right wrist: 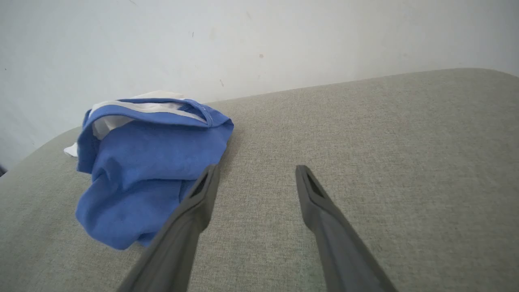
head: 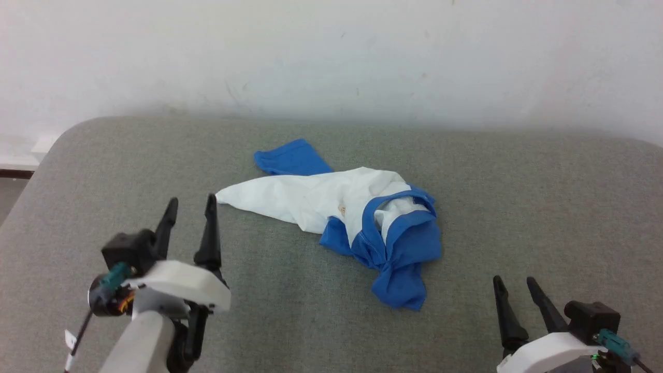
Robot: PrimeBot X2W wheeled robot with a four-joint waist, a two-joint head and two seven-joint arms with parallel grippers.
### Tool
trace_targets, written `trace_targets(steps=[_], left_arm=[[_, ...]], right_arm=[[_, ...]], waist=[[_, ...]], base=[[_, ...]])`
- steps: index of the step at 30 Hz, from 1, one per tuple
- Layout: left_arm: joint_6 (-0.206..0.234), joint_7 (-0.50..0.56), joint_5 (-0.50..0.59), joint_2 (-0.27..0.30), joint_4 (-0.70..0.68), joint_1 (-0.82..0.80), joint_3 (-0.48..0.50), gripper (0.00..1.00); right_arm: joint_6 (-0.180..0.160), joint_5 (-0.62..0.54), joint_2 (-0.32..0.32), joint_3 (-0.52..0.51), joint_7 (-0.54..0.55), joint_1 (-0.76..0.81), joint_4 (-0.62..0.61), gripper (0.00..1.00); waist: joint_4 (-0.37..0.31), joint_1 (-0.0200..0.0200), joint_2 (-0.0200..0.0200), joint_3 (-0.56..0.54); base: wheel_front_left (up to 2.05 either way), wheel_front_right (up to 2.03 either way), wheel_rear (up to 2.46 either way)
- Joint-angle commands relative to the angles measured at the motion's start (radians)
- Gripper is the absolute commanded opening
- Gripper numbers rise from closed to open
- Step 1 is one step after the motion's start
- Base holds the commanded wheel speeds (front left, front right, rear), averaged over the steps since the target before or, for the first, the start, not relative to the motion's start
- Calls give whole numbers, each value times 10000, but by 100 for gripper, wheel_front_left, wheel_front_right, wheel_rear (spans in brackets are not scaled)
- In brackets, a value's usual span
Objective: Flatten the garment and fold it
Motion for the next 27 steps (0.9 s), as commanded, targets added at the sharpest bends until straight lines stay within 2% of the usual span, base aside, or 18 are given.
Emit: trace_targets(steps=[1,4,7,16,23,27], left_arm=[[122,-88,319,-60,-114,310,0,100],[236,-111,763,-423,-499,754,324,100],[177,-114,1138,-806,-887,1133,729,100],[-376,-117,1976,-1655,-1290,1340,1532,100],[-863,-117,2376,-2057,-1131,1015,1729,100],[-1005,-117,2487,-2170,-1003,916,1828,100]], right_arm=[[-19,82,15,44,72,-51,161,100],[-19,150,15,182,626,-380,432,100],[-19,-41,15,297,1633,-1060,600,100],[-19,-1339,15,860,5779,-4045,1717,100],[-19,-1692,15,1873,7674,-5200,2988,100],[-19,-1618,15,2318,8100,-5310,3324,100]], waist=[[19,1,0,83],[13,1,0,258],[-19,1,0,513],[168,1,0,1293],[497,1,0,1845],[529,1,0,1937]], base=[[0,0,0],[0,0,0],[0,0,0],[0,0,0],[0,0,0],[0,0,0]])
